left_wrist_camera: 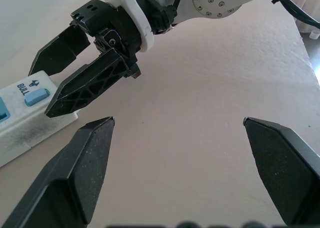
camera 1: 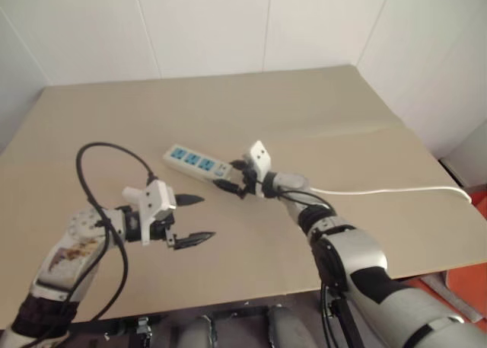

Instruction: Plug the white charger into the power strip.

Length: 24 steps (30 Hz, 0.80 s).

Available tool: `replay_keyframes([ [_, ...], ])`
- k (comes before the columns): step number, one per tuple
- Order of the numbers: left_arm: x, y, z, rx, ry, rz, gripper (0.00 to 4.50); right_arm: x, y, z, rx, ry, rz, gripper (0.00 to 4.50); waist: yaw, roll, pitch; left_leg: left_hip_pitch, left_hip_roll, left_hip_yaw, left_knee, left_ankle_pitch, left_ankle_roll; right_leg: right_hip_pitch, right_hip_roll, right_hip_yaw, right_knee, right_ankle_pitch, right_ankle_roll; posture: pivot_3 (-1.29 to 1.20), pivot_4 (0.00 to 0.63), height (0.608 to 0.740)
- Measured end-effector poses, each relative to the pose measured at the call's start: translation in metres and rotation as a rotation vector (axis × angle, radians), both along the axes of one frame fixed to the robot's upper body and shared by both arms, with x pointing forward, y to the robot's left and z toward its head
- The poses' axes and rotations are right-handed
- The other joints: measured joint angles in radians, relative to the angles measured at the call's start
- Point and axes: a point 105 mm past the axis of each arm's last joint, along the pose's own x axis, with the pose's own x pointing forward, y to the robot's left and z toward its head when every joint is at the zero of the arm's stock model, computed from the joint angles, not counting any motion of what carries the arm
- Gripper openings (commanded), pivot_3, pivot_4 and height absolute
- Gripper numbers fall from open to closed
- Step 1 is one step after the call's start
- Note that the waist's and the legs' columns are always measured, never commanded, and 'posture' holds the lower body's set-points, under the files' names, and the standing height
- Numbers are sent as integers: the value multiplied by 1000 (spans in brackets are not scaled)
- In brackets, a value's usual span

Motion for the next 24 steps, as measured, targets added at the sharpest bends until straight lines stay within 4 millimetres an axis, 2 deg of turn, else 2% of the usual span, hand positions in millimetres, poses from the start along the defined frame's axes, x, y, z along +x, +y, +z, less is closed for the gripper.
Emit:
replay_keyframes([
  [6, -1, 1, -4, 2, 14, 9, 4500, -3, 1, -17, -156, -60, 3, 4473, 0, 0, 0, 0, 0, 0, 0, 0, 0, 0, 0, 0, 0, 0, 0, 0, 150, 740],
  [11, 0, 3, -5, 11, 11, 22, 4500, -1, 1, -17, -149, -64, -23, 3388, 0, 0, 0, 1, 0, 0, 0, 0, 0, 0, 0, 0, 0, 0, 0, 0, 150, 740],
  [24, 1, 2, -7, 22, 3, 24, 4500, 1, 0, -17, -89, -30, -67, 3392, -1, -1, 0, 3, 0, 0, 0, 0, 0, 1, 0, 0, -1, 0, 0, 0, 150, 740],
])
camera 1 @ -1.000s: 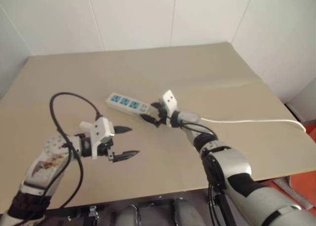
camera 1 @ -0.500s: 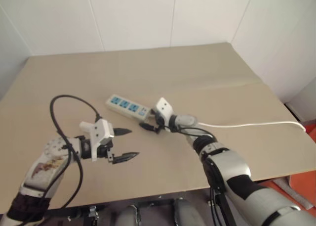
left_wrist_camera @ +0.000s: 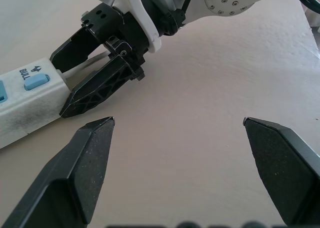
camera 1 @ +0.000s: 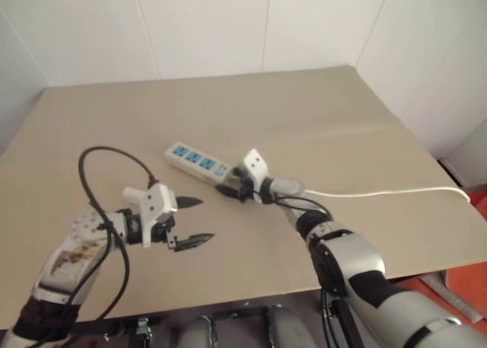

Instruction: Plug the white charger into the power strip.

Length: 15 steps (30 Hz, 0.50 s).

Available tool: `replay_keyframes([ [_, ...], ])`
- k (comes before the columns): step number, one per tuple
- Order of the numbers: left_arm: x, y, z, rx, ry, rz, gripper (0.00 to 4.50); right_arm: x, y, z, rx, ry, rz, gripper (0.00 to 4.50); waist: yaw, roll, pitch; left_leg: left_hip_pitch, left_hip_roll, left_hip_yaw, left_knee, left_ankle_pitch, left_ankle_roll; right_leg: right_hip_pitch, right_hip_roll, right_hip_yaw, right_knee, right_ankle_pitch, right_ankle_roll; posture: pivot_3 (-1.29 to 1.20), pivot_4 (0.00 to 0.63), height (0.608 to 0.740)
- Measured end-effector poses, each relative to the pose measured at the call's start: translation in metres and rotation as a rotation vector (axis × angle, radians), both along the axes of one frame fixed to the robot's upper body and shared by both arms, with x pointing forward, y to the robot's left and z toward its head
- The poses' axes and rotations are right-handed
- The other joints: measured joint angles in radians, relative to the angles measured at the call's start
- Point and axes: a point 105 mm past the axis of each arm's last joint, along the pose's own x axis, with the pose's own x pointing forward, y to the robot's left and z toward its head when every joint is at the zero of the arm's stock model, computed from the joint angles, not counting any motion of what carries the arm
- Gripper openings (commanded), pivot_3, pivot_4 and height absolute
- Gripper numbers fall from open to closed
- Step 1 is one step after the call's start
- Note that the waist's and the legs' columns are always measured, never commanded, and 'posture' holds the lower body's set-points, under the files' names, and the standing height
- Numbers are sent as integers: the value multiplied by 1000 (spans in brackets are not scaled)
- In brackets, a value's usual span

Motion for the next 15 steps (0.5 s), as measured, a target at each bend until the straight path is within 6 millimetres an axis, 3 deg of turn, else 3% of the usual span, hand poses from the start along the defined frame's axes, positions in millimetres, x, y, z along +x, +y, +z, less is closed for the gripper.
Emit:
replay_keyframes([
  [6, -3, 2, -1, 3, 12, -11, 4500, -7, -2, -1, -14, -43, 61, 3392, 1, 0, 0, 0, 0, 0, 0, 0, 0, 0, 0, 0, 0, 0, 0, 0, 150, 740],
  [15, -6, 52, 25, 71, -27, 41, 4500, -41, -39, -10, -27, -84, 356, 3392, 9, 0, 0, 1, 0, 0, 0, 0, 0, 4, 0, -1, -5, 0, 0, 0, 150, 740],
])
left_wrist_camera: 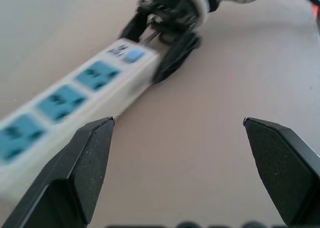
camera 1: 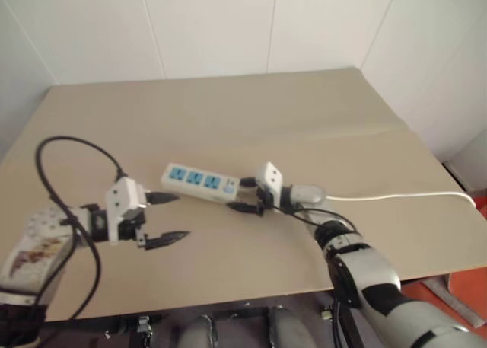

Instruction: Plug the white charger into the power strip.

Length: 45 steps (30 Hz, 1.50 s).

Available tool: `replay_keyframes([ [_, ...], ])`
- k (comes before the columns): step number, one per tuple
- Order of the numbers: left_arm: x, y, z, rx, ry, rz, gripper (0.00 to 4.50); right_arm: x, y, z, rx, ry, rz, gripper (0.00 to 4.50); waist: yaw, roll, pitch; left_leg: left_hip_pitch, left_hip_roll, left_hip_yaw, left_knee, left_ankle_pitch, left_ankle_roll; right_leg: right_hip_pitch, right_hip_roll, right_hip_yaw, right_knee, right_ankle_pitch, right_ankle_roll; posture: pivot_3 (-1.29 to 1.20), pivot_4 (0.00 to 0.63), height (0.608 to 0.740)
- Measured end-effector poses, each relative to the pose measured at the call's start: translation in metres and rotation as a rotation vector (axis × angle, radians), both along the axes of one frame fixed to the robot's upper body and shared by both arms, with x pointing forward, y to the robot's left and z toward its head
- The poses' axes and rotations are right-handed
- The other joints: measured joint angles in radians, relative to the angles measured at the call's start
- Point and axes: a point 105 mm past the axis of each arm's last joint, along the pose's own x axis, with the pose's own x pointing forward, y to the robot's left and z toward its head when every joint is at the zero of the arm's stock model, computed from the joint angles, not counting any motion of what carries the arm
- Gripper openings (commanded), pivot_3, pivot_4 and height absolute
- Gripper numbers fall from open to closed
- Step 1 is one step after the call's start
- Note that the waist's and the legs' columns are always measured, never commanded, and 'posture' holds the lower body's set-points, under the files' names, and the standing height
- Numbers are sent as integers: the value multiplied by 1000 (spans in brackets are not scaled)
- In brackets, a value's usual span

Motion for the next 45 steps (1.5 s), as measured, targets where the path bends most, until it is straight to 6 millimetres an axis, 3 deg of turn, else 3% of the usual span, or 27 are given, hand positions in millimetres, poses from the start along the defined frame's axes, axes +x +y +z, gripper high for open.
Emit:
replay_keyframes([
  [10, 9, 10, 4, 24, -16, 1, 4500, -21, -15, -5, -129, -82, 184, 3392, 0, 0, 0, 0, 0, 0, 0, 0, 0, 0, 0, 0, 0, 0, 0, 0, 150, 740],
  [18, 9, 32, 0, 205, 8, -34, 4500, -24, -18, -9, -183, -38, 222, 3392, 8, -1, 0, 2, 0, 0, 0, 0, 0, 1, 0, 0, 0, 0, 0, 0, 150, 740],
  [26, 15, 39, 4, 217, -11, -40, 4500, -23, -22, -10, -175, 4, 208, 3392, 21, -1, 0, 6, 1, 0, 0, 0, 0, 9, 1, -2, -6, 0, 0, 0, 150, 740],
  [28, 15, 38, 3, 212, -11, -43, 4500, -22, -22, -10, -173, 5, 198, 4140, 21, -1, -1, 6, 1, 0, 0, 0, 0, 10, 1, -2, -6, 0, 0, 0, 150, 740],
  [30, 15, 37, 3, 209, -11, -46, 4500, -22, -22, -11, -167, 26, 195, 4448, 21, -1, -1, 7, 1, 0, 0, 0, 0, 10, 1, -2, -6, 0, 0, 0, 150, 740],
  [38, 14, 37, 3, 210, -6, -51, 4500, -24, -24, -8, -87, 77, 196, 4448, 22, -1, 0, 6, 1, -1, 0, 0, 0, 10, 0, -3, -7, 0, 0, 0, 150, 740],
  [45, 14, 37, 3, 210, -6, -52, 4500, -26, -15, -7, -46, 100, 211, 4448, 19, -1, 0, 6, 2, 0, -1, 0, 0, 9, 1, -3, -7, 0, 0, 0, 150, 740],
])
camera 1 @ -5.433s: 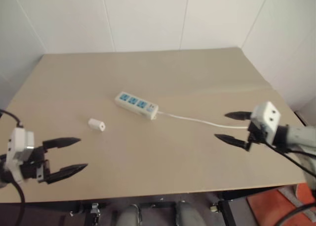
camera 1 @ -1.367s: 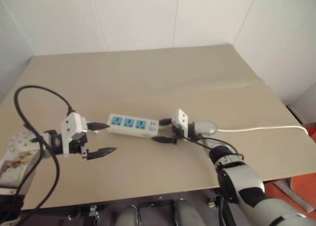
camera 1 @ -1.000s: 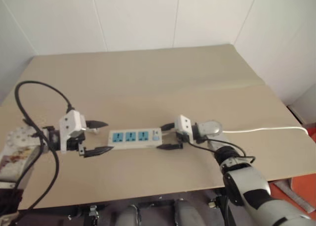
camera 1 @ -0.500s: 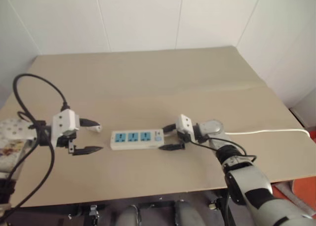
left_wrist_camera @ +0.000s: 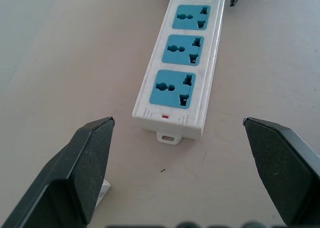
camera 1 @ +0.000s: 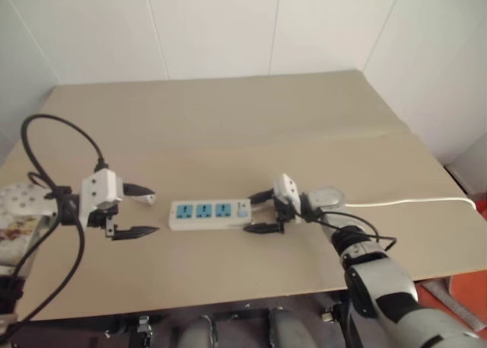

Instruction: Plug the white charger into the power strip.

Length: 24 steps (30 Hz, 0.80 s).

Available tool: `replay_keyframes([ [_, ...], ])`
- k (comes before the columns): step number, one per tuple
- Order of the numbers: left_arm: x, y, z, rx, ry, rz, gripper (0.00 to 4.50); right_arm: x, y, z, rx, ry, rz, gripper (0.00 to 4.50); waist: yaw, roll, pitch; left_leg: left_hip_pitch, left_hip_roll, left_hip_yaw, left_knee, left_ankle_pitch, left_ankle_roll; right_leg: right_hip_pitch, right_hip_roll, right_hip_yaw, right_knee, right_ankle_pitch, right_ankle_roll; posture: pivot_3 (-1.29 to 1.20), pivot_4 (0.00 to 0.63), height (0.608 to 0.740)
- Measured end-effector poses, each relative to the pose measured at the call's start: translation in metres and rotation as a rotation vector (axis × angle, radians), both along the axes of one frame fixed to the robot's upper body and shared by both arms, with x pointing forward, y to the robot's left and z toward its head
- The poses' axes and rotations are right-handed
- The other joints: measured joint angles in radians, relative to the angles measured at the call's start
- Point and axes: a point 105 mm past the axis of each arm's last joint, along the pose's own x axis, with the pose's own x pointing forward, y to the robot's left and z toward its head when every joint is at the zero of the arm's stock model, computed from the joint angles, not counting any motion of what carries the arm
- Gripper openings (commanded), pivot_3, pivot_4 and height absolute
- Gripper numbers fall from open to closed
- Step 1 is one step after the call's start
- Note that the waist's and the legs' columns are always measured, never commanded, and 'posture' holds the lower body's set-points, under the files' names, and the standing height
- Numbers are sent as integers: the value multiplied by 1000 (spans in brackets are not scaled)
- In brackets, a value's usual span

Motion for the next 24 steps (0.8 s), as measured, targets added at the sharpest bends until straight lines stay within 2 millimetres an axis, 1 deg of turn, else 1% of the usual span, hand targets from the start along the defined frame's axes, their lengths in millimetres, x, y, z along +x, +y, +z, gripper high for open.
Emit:
replay_keyframes([
  [5, 0, 0, 0, 0, 0, 0, 4500, 3, 6, 0, 19, -12, -32, 4448, 0, 0, 0, 0, 0, 0, 0, 0, 0, 0, 0, 0, 0, 0, 0, 0, 150, 740],
  [11, -1, -1, -2, -5, 4, -1, 4500, 4, 6, -1, 22, -13, -39, 4448, -1, 0, 0, 1, 1, 0, 0, 0, 0, 0, 0, 0, 0, 0, 0, 0, 150, 740],
  [14, -1, -1, -3, -7, 8, 1, 4500, 3, 6, -1, 22, -13, -38, 3919, -1, 0, 0, 1, 1, 0, 0, 0, 0, 0, 0, 0, 0, 0, 0, 0, 150, 740],
  [15, -1, -1, -4, -8, 9, 2, 4500, 3, 6, -1, 21, -14, -35, 3565, 0, 0, 0, 1, 1, 0, 0, 0, 0, 0, 0, 0, 0, 0, 0, 0, 150, 740],
  [16, -1, -1, -4, -8, 9, 2, 4500, 3, 6, -1, 21, -13, -34, 3429, 0, 0, 0, 1, 1, 0, 0, 0, 0, 0, 0, 0, 0, 0, 0, 0, 150, 740],
  [24, 0, -3, -4, -3, 5, -14, 4500, 1, 4, -1, 14, -34, -16, 3432, 2, 0, 0, 1, 0, 0, 0, 0, 0, 0, 0, 0, 0, 0, 0, 0, 150, 740],
])
